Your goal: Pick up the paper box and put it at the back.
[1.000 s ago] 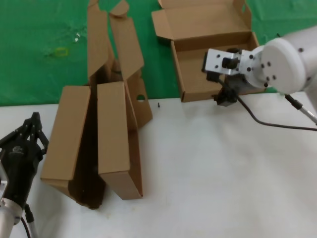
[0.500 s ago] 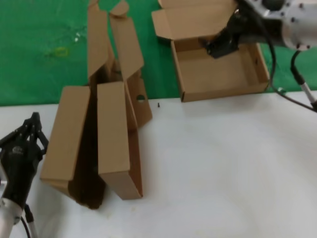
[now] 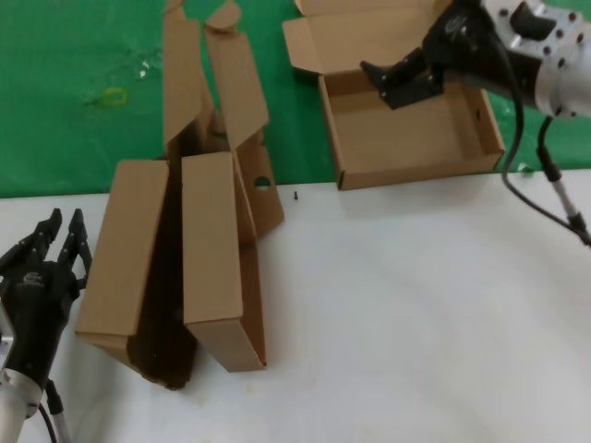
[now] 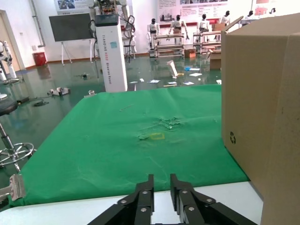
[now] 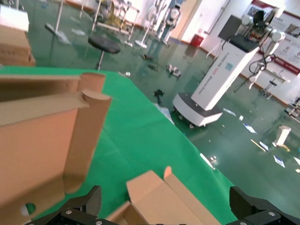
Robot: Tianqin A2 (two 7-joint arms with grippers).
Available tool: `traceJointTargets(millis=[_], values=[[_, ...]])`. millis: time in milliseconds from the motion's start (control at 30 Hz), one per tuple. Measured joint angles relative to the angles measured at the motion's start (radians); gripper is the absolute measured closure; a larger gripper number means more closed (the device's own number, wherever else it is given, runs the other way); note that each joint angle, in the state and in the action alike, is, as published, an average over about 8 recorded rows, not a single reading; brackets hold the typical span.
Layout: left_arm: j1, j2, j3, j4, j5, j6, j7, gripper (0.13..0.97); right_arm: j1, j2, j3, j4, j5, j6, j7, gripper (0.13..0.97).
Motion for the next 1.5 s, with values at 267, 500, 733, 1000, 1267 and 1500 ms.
traceJointTargets(millis=[267, 500, 733, 1000, 1267, 1500], values=[[0.000, 0.000, 0.000, 0.000, 0.000, 0.000, 0.000, 0.825, -0.090, -0.011, 0.013, -0.006, 0.106, 0.109, -0.073, 0.131], [0.000, 0.000, 0.000, 0.000, 0.000, 0.000, 0.000, 0.696, -0.171, -0.021, 0.025, -0.011, 0.202, 0.207, -0.138, 0.129], [0.000, 0.000, 0.000, 0.000, 0.000, 0.000, 0.001, 0.625, -0.252, -0.031, 0.037, -0.017, 0.298, 0.305, -0.204, 0.129], [0.000, 0.000, 0.000, 0.000, 0.000, 0.000, 0.000, 0.428, -0.345, -0.043, 0.051, -0.023, 0.408, 0.418, -0.279, 0.129], [0.000, 0.000, 0.000, 0.000, 0.000, 0.000, 0.000, 0.257, -0.438, -0.054, 0.065, -0.029, 0.518, 0.531, -0.354, 0.129], [0.000, 0.000, 0.000, 0.000, 0.000, 0.000, 0.000, 0.220, -0.519, -0.064, 0.077, -0.035, 0.614, 0.629, -0.420, 0.129]])
